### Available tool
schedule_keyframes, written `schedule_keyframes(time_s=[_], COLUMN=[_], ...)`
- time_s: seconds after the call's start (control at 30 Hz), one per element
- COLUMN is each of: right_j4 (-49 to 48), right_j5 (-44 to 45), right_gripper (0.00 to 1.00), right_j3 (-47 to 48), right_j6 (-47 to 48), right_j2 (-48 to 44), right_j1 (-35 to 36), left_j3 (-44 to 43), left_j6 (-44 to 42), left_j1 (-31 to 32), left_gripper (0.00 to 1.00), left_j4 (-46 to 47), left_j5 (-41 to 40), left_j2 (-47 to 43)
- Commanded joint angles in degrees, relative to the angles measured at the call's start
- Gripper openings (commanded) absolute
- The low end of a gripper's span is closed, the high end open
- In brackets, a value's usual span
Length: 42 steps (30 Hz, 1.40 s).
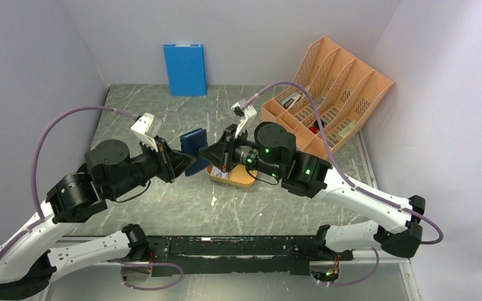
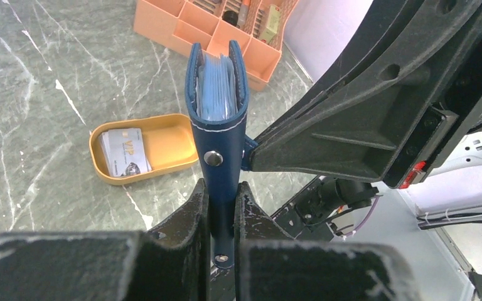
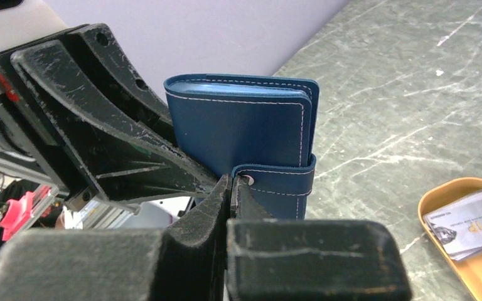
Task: Put the credit cards into the card holder
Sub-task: Close the card holder.
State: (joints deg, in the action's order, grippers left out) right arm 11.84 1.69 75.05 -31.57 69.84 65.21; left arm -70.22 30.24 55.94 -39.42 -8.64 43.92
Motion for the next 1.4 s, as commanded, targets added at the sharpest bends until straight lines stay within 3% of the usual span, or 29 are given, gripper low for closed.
schedule_keyframes(time_s=[0.0, 0.23, 0.7, 1.03, 1.37], right_j4=[-2.9, -5.5, -8.4, -7.5, -6.9], right_j5=[-0.9, -9.0, -14.8, -13.4, -12.7], right_gripper=[0.00, 0.00, 0.00, 0.00, 0.00], right_j3=[-3.0, -5.9, -5.1, -4.9, -4.3], right_j6=[0.5, 1.2, 0.2, -0.4, -1.1], right_j2=[-2.2, -6.1, -4.0, -3.3, -1.6], right_j1=[-0.8, -4.1, -4.6, -4.7, -4.8], left_j3=[-1.7, -1.6, -1.8, -1.8, -1.4], left_j6=[2.4, 1.6, 0.7, -0.1, -0.5], left_j1=[1.9, 1.9, 1.9, 1.9, 2.0], left_gripper=[0.05, 0.05, 0.05, 0.05, 0.05], left_j4=[5.4, 5.2, 4.5, 5.9, 10.3], left_j5=[2.4, 3.6, 3.2, 6.1, 14.7], left_j2=[-2.0, -2.6, -2.5, -2.5, -2.7])
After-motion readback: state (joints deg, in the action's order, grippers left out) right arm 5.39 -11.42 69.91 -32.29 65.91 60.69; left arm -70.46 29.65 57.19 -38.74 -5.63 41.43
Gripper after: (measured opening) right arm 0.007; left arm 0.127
